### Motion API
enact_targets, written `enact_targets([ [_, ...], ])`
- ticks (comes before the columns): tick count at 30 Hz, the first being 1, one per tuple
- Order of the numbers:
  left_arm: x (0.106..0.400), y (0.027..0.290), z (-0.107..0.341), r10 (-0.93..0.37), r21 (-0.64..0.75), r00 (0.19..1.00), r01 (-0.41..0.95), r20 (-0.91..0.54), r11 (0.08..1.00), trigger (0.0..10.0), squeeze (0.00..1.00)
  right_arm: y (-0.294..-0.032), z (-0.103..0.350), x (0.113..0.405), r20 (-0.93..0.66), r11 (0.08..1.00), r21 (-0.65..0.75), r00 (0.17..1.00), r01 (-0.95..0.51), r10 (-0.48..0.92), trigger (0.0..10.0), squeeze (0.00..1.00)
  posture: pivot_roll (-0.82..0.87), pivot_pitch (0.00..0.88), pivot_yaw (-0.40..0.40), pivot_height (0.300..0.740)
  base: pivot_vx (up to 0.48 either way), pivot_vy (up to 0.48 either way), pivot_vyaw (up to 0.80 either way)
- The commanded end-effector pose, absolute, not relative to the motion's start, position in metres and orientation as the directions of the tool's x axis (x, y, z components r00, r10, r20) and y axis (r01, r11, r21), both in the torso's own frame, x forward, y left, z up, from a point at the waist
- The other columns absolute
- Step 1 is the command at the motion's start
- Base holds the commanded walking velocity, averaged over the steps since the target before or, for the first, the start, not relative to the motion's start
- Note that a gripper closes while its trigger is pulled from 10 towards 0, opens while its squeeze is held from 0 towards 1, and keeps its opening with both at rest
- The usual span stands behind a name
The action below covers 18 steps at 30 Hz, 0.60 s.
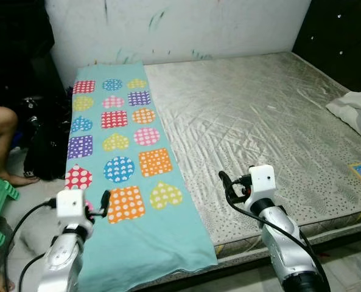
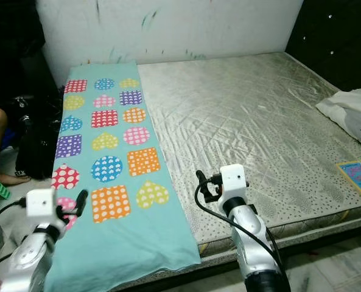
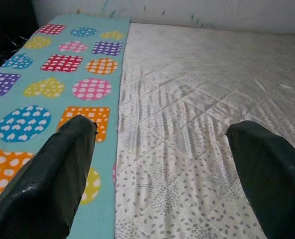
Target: Clean up the room
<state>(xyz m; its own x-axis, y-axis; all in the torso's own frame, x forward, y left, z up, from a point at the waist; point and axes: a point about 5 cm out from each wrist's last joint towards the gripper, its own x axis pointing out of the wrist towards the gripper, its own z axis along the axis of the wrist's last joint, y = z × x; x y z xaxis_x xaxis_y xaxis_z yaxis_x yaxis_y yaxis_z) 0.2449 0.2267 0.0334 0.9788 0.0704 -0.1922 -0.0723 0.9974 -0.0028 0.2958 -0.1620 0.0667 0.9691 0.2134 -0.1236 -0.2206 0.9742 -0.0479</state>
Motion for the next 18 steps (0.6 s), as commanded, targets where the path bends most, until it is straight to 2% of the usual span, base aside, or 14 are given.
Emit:
enact_targets([
  [1,0.245,0.230,0.043,0.075,-0.003,0.986,-0.076,-0.147,0.997,10.0,0.00,-0.163,0.070,0.294,-0.114,0.972,-0.050,0.968,-0.230,0.224,10.0,0.00,-0.13,0.000,-0.004,0.740,0.000,0.000,0.00],
  [7,0.246,0.209,0.042,0.033,-0.054,0.989,-0.041,-0.141,0.998,10.0,0.00,-0.166,0.069,0.293,-0.106,0.981,-0.033,0.977,-0.190,0.186,10.0,0.00,-0.14,0.000,0.006,0.740,0.000,0.000,0.00],
  [18,0.249,0.206,0.048,0.038,-0.070,0.991,-0.047,-0.129,0.996,10.0,0.00,-0.163,0.069,0.294,-0.108,0.981,-0.028,0.976,-0.191,0.187,10.0,0.00,-0.13,0.000,0.007,0.740,0.000,0.000,0.00],
])
